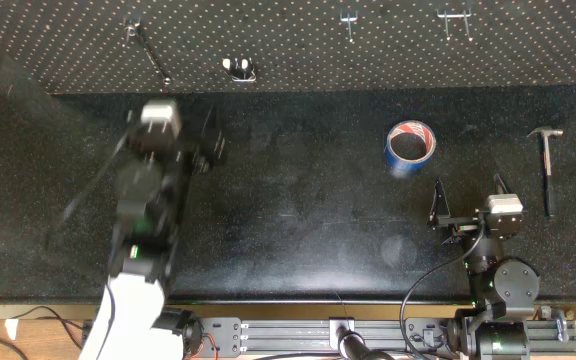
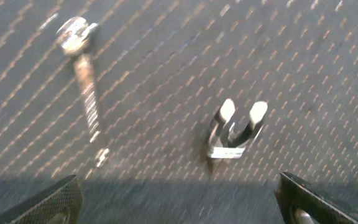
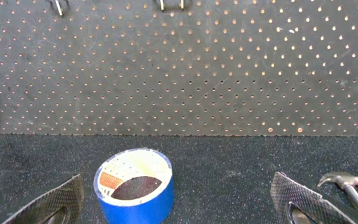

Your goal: Place Tools Onto Pegboard

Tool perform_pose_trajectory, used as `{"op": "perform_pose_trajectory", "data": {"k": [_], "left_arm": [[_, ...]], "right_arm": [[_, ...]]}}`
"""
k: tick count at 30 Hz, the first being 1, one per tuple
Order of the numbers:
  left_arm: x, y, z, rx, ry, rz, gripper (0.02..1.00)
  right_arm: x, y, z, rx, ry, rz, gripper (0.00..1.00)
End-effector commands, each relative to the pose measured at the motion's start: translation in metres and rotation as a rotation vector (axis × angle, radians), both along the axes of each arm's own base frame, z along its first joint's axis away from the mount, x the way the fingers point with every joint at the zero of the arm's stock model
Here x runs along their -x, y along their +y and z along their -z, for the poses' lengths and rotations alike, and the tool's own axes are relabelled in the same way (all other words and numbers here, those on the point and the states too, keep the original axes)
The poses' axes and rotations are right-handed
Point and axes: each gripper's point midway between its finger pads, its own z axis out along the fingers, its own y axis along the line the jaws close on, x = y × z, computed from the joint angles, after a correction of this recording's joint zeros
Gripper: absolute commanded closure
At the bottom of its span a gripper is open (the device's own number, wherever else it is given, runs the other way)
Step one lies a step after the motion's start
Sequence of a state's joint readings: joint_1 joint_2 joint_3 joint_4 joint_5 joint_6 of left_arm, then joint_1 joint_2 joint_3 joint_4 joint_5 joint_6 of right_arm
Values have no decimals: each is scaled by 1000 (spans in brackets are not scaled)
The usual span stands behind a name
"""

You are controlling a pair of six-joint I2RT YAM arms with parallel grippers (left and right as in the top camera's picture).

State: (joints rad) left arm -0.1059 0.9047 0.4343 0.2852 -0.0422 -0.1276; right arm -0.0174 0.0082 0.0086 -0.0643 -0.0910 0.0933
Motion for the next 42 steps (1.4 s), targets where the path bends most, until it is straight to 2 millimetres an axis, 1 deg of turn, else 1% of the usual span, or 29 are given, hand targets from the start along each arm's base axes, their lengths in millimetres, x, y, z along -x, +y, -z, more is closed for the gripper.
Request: {"op": "perform_pose_trajectory", "data": {"k": [1, 3, 5, 8, 10, 12, 15, 17, 18, 38, 39, 40, 41, 42], "left_arm": [[43, 10, 5, 20, -104, 44, 23], [57, 14, 8, 17, -149, 31, 23], [69, 14, 14, 17, -183, 32, 23], [79, 14, 23, 16, -223, 32, 23], [84, 14, 23, 15, -258, 32, 23], [88, 15, 27, 15, -243, 22, 23], [96, 15, 42, 16, -190, 19, 23], [97, 16, 51, 15, -153, 15, 23], [97, 16, 62, 16, -108, 14, 23], [97, 17, 64, 15, -100, 7, 23], [97, 17, 64, 15, -100, 7, 23], [97, 17, 64, 15, -100, 7, 23], [97, 17, 64, 15, -100, 7, 20], [97, 17, 64, 15, -100, 7, 23]], "right_arm": [[0, 2, 1, -11, 1, -5, 20], [0, 2, 1, -11, 1, -5, 20], [0, 2, 1, -11, 1, -5, 20], [0, 2, 1, -11, 1, -5, 18], [0, 2, 1, -11, 1, -5, 20], [0, 2, 1, -11, 1, -5, 23], [0, 2, 1, -11, 1, -5, 20], [0, 2, 1, -11, 1, -5, 20], [0, 2, 1, -11, 1, -5, 20], [0, 2, 1, -11, 1, -5, 20], [0, -1, 1, 5, 1, 7, 20], [0, 0, 1, -6, 1, 4, 18], [0, -7, 0, -94, 2, 52, 20], [0, -12, -6, -175, -2, 88, 20]]}}
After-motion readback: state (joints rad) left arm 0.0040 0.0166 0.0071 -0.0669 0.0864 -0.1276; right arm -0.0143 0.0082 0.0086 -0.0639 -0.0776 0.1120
